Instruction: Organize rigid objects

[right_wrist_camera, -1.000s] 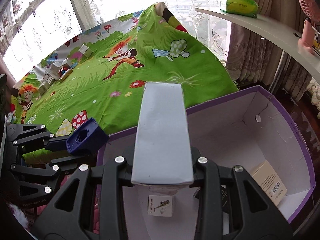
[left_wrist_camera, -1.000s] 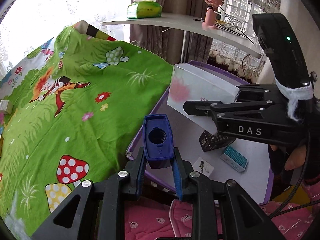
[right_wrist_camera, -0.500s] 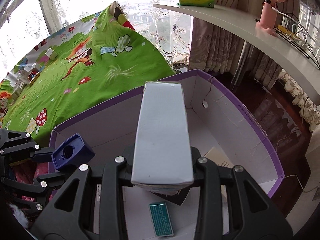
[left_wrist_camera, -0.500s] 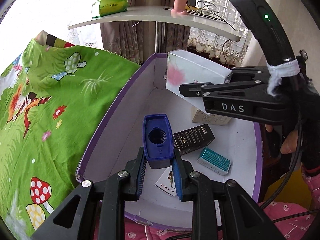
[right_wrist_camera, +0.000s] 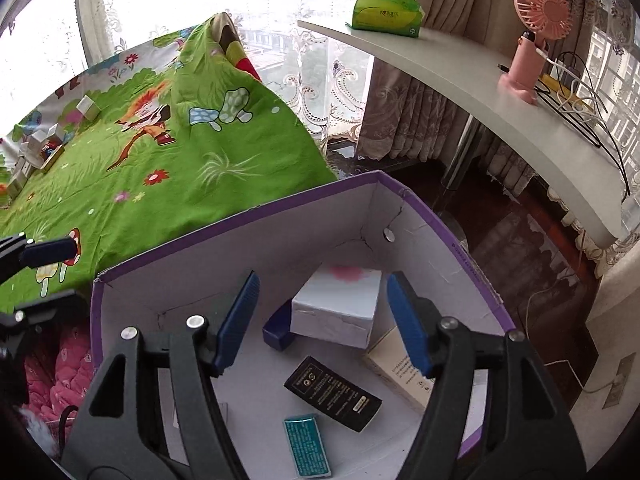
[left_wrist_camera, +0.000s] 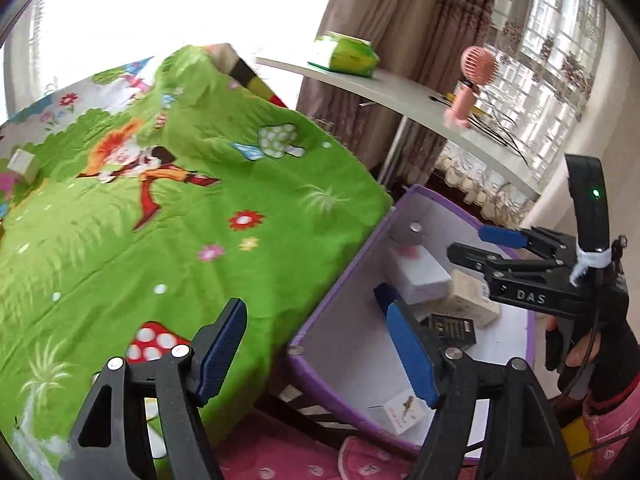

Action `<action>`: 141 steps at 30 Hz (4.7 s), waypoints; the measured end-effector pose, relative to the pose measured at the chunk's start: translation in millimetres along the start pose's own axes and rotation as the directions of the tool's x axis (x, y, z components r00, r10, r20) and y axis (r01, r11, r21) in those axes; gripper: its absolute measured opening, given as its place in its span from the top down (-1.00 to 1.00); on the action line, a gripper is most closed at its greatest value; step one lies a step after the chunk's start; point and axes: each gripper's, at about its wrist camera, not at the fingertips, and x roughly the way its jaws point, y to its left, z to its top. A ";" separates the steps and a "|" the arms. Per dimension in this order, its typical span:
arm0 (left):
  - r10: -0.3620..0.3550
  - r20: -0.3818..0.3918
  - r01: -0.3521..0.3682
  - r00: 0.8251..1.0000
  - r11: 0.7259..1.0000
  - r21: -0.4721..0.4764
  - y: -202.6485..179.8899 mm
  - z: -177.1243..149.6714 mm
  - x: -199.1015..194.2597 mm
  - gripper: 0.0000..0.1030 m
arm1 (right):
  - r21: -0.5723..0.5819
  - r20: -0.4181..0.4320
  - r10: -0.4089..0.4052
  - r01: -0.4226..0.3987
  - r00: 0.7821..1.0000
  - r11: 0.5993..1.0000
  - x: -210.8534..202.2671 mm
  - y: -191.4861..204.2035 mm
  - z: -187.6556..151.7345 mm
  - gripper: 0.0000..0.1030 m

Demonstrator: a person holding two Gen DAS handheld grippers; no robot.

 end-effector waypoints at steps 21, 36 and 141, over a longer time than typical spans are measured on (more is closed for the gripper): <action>0.600 -0.117 -0.570 0.792 0.656 -0.494 321.4 -89.2 -111.4 -0.60 | -0.398 -0.103 0.339 -0.351 0.935 0.848 65.7 273.7 75.7 -0.59; 0.618 -0.158 -0.565 0.770 0.546 -0.619 382.5 -127.4 -132.0 -0.65 | -0.321 -0.175 0.456 -0.488 0.873 0.812 151.2 388.1 162.4 -0.59; 0.546 -0.021 -0.487 0.838 0.729 -0.481 223.7 -98.3 -137.2 0.16 | -0.303 -0.021 0.550 -0.529 0.835 0.792 26.9 294.2 50.0 0.32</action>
